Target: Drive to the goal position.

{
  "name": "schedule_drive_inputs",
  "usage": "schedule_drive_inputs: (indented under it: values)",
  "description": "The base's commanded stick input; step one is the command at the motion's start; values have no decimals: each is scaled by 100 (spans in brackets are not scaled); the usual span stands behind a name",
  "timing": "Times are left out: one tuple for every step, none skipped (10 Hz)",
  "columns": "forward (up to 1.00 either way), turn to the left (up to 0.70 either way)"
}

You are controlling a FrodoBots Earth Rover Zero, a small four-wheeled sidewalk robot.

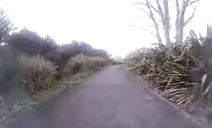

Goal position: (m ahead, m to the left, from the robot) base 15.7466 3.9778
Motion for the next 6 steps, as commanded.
schedule_drive_inputs:
  values:
    - [70,-35]
    - [70,-35]
    - [70,-35]
    - [70,-27]
    - [70,-18]
    - [70,-10]
